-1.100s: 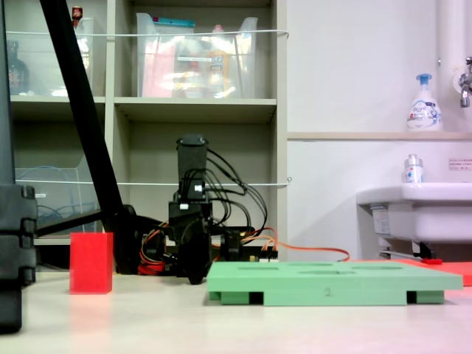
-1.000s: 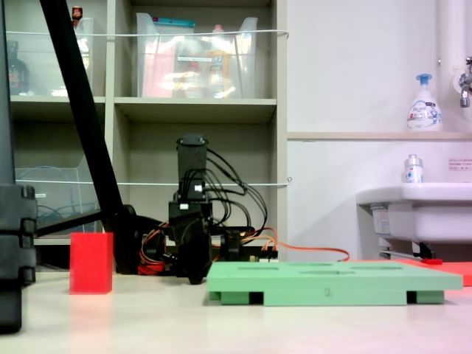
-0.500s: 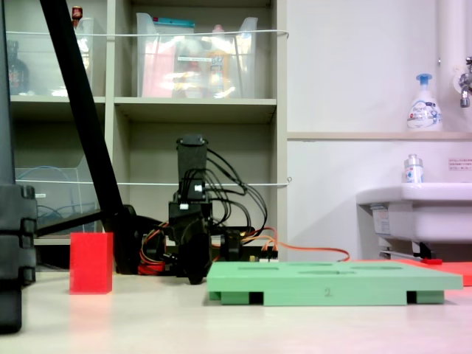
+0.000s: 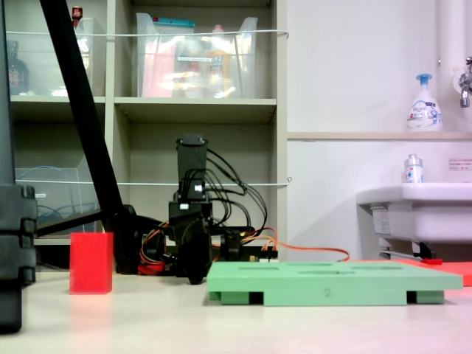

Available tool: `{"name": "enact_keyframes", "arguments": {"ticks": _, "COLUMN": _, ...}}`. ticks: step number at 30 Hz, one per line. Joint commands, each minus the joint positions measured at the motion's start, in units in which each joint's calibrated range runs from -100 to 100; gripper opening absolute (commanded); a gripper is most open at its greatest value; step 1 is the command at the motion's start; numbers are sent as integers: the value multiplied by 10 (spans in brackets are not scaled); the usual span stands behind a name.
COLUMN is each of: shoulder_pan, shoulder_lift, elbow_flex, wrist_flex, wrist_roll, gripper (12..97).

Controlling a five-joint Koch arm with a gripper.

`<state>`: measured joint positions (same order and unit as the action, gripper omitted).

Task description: Put the square block into the corresponding hole

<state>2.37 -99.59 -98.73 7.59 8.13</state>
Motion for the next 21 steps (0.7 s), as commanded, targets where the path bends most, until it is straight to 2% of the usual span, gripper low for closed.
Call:
{"name": "enact_keyframes", "arguments": {"ticks": 1, "shoulder_pan": 1, "shoulder_lift": -4, "elbow_flex": -13, "wrist_flex": -63, "wrist_roll": -4, "gripper": 485}}
{"name": "enact_keyframes", "arguments": {"ticks": 3, "shoulder_pan": 2, "shoulder_lift": -4, "elbow_flex": -13, "wrist_flex": -58, "wrist_roll": 0, "gripper": 486}}
{"name": "enact_keyframes", "arguments": {"ticks": 5, "shoulder_pan": -4, "shoulder_lift": -4, "elbow_flex": -13, "wrist_flex": -53, "wrist_roll": 60, "gripper": 483}}
{"name": "enact_keyframes", "arguments": {"ticks": 8, "shoulder_pan": -43, "shoulder_lift": -4, "elbow_flex": -13, "wrist_flex": -10, "wrist_roll": 148, "gripper": 474}}
{"name": "enact_keyframes", "arguments": {"ticks": 11, "shoulder_pan": -89, "shoulder_lift": -4, "elbow_flex": 1, "wrist_flex": -23, "wrist_roll": 220, "gripper": 430}}
{"name": "enact_keyframes", "arguments": {"ticks": 15, "shoulder_pan": -123, "shoulder_lift": -4, "elbow_flex": 157, "wrist_flex": -237, "wrist_roll": 271, "gripper": 389}}
{"name": "enact_keyframes", "arguments": {"ticks": 21, "shoulder_pan": -122, "shoulder_lift": -4, "elbow_flex": 336, "wrist_flex": -551, "wrist_roll": 278, "gripper": 384}}
